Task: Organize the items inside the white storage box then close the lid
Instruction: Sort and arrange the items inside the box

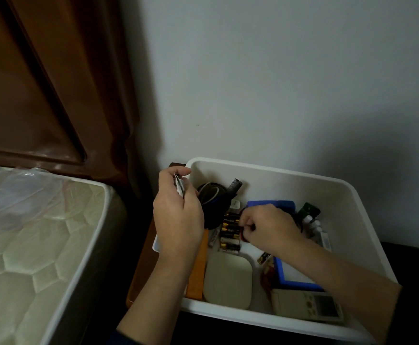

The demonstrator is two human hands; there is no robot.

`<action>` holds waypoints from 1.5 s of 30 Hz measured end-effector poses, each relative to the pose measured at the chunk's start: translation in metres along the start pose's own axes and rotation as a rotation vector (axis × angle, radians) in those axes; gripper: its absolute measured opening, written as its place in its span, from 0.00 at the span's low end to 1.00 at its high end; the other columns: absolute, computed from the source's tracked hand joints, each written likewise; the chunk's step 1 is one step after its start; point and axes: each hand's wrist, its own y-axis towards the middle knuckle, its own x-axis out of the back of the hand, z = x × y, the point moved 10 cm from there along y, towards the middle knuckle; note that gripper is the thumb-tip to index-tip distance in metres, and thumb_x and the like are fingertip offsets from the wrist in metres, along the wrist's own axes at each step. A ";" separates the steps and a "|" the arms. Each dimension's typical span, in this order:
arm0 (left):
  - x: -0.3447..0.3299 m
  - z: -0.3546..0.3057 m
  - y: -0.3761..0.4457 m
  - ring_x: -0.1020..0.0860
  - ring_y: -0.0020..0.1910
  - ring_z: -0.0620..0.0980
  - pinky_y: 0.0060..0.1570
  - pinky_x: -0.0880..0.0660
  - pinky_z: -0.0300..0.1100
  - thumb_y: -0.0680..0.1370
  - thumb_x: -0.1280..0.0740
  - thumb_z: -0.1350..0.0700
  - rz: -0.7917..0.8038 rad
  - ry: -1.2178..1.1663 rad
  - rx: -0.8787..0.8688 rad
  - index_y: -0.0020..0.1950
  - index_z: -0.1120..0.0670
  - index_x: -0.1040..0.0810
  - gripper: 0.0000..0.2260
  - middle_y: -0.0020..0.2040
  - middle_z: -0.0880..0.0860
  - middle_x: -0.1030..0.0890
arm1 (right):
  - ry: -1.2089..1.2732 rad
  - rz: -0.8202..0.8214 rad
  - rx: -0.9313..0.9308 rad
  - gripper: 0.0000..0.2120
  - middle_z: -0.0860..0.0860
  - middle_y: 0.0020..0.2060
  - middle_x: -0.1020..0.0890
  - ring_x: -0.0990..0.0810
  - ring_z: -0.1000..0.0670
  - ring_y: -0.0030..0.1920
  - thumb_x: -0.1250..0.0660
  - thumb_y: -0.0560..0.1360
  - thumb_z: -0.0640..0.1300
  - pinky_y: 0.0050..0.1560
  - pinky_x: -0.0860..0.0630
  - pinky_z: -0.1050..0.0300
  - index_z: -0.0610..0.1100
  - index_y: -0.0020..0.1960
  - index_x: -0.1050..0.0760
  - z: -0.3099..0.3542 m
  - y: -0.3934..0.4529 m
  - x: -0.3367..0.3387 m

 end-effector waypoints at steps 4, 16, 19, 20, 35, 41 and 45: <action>-0.011 -0.001 -0.003 0.21 0.34 0.45 0.33 0.27 0.40 0.84 0.39 0.55 0.091 0.164 -0.059 0.59 0.40 0.27 0.09 0.37 0.46 0.20 | -0.054 0.114 -0.076 0.07 0.60 0.48 0.14 0.16 0.57 0.51 0.26 0.76 0.49 0.54 0.18 0.57 0.57 0.54 0.16 -0.029 -0.013 0.008; -0.021 -0.010 -0.009 0.19 0.41 0.49 0.43 0.19 0.58 0.84 0.39 0.55 0.165 0.312 -0.086 0.60 0.39 0.30 0.10 0.40 0.46 0.20 | -0.708 0.337 0.035 0.13 0.47 0.61 0.19 0.24 0.43 0.63 0.30 0.80 0.47 0.54 0.30 0.49 0.48 0.64 0.22 0.002 -0.026 -0.057; -0.020 -0.012 -0.009 0.19 0.41 0.49 0.43 0.19 0.57 0.85 0.39 0.55 0.160 0.326 -0.097 0.60 0.39 0.30 0.10 0.41 0.46 0.20 | -0.828 0.371 0.061 0.14 0.47 0.62 0.19 0.24 0.42 0.64 0.33 0.82 0.42 0.53 0.32 0.49 0.47 0.68 0.24 0.006 -0.024 -0.076; -0.021 -0.012 -0.009 0.19 0.41 0.49 0.43 0.19 0.58 0.85 0.39 0.54 0.163 0.325 -0.096 0.60 0.39 0.30 0.10 0.41 0.46 0.20 | -0.847 0.377 0.067 0.14 0.47 0.62 0.19 0.23 0.42 0.63 0.33 0.82 0.41 0.52 0.32 0.49 0.46 0.68 0.24 0.007 -0.022 -0.080; -0.022 -0.013 -0.009 0.19 0.42 0.50 0.44 0.18 0.59 0.84 0.39 0.54 0.176 0.320 -0.079 0.60 0.39 0.30 0.10 0.42 0.45 0.20 | -0.781 0.325 0.238 0.04 0.47 0.42 0.21 0.16 0.45 0.49 0.34 0.81 0.43 0.42 0.29 0.51 0.44 0.53 0.21 0.014 -0.013 -0.069; -0.021 -0.009 -0.008 0.19 0.41 0.51 0.43 0.19 0.59 0.85 0.39 0.55 0.172 0.288 -0.062 0.61 0.40 0.29 0.10 0.40 0.47 0.20 | -0.789 0.381 0.312 0.07 0.47 0.39 0.23 0.16 0.43 0.49 0.31 0.78 0.36 0.43 0.26 0.48 0.43 0.55 0.22 0.020 -0.014 -0.065; -0.021 -0.009 -0.008 0.19 0.40 0.51 0.43 0.19 0.60 0.85 0.39 0.55 0.178 0.283 -0.064 0.60 0.39 0.30 0.10 0.40 0.47 0.20 | -0.803 0.416 0.325 0.08 0.45 0.51 0.17 0.16 0.44 0.52 0.30 0.79 0.37 0.52 0.20 0.47 0.42 0.58 0.22 0.026 -0.017 -0.060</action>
